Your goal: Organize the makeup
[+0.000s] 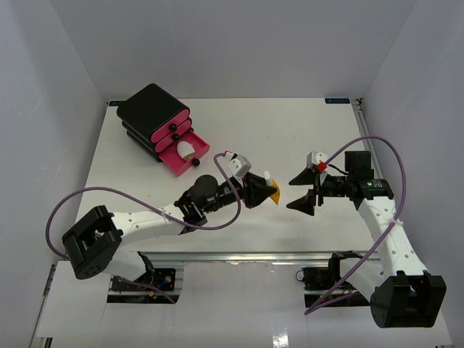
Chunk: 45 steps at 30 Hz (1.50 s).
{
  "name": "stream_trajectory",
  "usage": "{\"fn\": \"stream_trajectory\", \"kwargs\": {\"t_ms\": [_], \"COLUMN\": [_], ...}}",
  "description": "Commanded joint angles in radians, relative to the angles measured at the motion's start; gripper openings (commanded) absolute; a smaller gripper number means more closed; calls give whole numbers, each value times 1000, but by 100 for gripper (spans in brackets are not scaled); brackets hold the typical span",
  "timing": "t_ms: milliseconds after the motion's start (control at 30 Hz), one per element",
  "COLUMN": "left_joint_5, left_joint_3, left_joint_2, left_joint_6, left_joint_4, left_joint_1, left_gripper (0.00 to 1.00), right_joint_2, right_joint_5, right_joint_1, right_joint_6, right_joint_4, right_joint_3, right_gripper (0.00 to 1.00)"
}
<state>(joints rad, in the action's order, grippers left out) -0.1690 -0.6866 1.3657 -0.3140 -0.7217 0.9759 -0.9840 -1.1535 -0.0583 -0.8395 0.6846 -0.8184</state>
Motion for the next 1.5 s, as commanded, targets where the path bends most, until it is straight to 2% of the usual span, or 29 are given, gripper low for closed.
{"fn": "stream_trajectory", "kwargs": {"t_ms": [0,233,367,567,833,1033,1233,1467], "left_joint_5": [69,204,349,567,749,774,821,828], "left_joint_3": [34,-16,-104,-241,-396,-465,-492,-531], "left_joint_2": [-139,-209,-163,-26,178,288,375,463], "left_joint_6": [27,98,188,279,471,557,647,680], "left_joint_4": [186,507,695,820,819,782,688,653], "left_joint_1": [-63,-203,-260,-343,-416,-477,-511,-523], "left_gripper": [17,16,15,15,15,14,9,9], "right_joint_2": [38,63,68,69,75,64,52,36], "right_joint_5": [20,51,53,56,50,46,46,51], "right_joint_1": [15,23,25,26,36,38,37,39], "right_joint_6": [11,11,13,11,11,8,5,5], "right_joint_4": [-53,-77,-84,-85,-88,-88,-88,-91], "right_joint_3": [25,68,77,88,101,105,108,110], "right_gripper": [86,86,86,86,87,87,87,87]}}
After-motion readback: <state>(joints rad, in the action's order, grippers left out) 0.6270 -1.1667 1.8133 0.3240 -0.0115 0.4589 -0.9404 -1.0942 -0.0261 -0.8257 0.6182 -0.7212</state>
